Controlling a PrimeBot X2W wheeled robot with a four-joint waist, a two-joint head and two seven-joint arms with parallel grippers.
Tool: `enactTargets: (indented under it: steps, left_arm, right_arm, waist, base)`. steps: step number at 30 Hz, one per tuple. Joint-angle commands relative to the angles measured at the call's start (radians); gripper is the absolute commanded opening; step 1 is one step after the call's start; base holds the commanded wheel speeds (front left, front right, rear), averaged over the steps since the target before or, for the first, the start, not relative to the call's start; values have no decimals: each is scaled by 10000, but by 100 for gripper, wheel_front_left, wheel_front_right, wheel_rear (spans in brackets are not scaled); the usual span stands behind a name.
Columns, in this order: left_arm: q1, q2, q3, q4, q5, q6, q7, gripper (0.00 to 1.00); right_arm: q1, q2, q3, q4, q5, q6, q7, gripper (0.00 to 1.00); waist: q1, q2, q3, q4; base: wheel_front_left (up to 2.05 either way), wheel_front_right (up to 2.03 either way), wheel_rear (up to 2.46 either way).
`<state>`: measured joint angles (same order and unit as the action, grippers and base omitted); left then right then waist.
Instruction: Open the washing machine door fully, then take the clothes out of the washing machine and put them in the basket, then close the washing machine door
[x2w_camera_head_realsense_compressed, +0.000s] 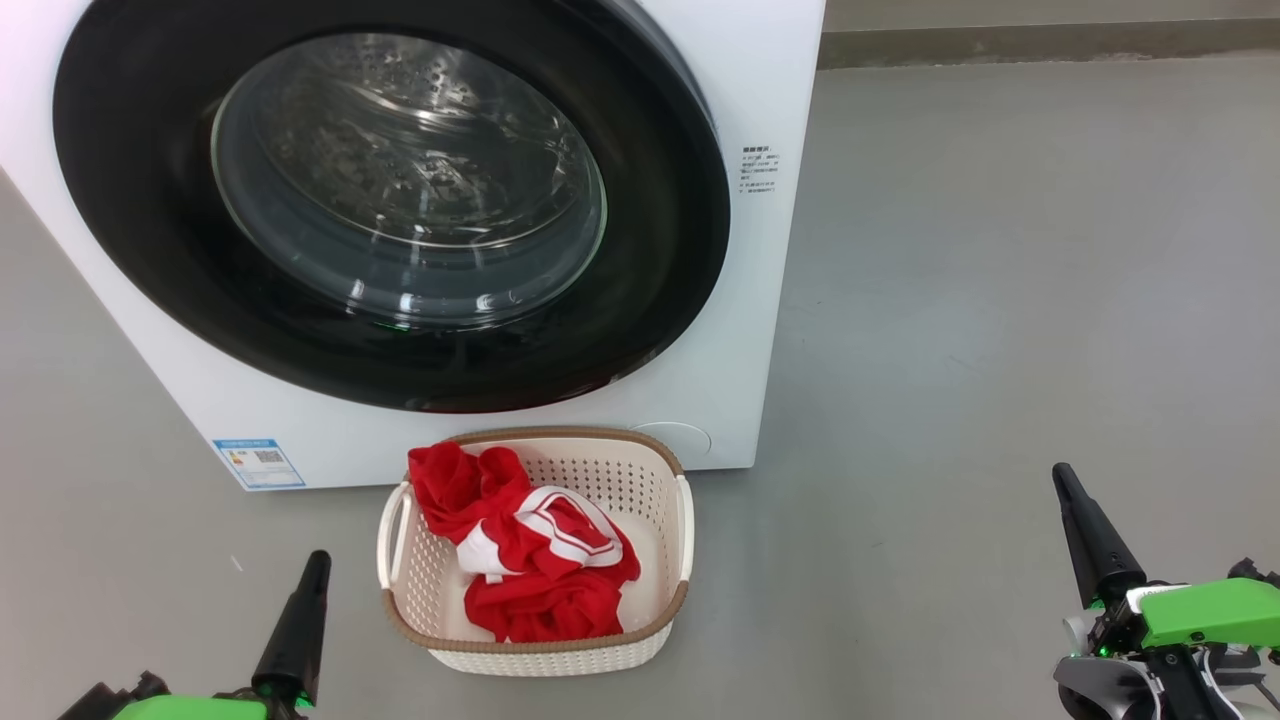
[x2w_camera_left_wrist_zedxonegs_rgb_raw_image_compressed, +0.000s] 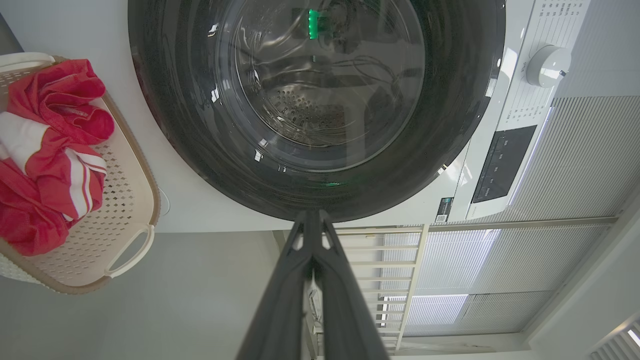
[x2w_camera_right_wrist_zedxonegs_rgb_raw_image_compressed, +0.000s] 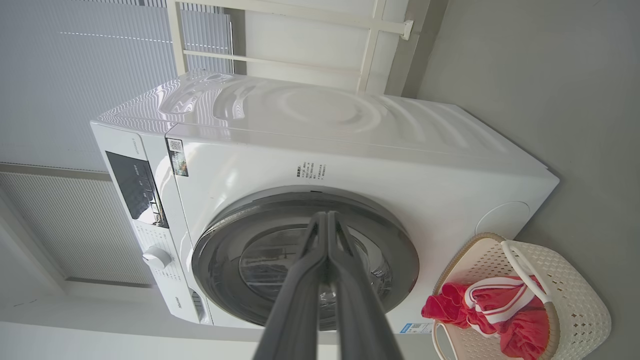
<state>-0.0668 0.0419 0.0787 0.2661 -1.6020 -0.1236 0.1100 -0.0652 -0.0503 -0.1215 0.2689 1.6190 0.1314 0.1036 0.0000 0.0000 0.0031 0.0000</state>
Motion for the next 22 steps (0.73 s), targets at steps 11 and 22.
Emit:
enactTargets:
  steps: [11, 22]
  left_arm:
    - [-412, 83, 350, -210, -67, -71, 32, 0]
    - [-412, 83, 350, -210, -67, -71, 32, 0]
  right_arm:
    - [-422, -37, 122, -244, -68, -7, 60, 0]
    - [-423, -31, 113, -244, -75, -7, 67, 0]
  waist:
    - [0, 0, 0, 0]
    - [0, 0, 0, 0]
  base:
    - [0, 0, 0]
    - [0, 0, 0]
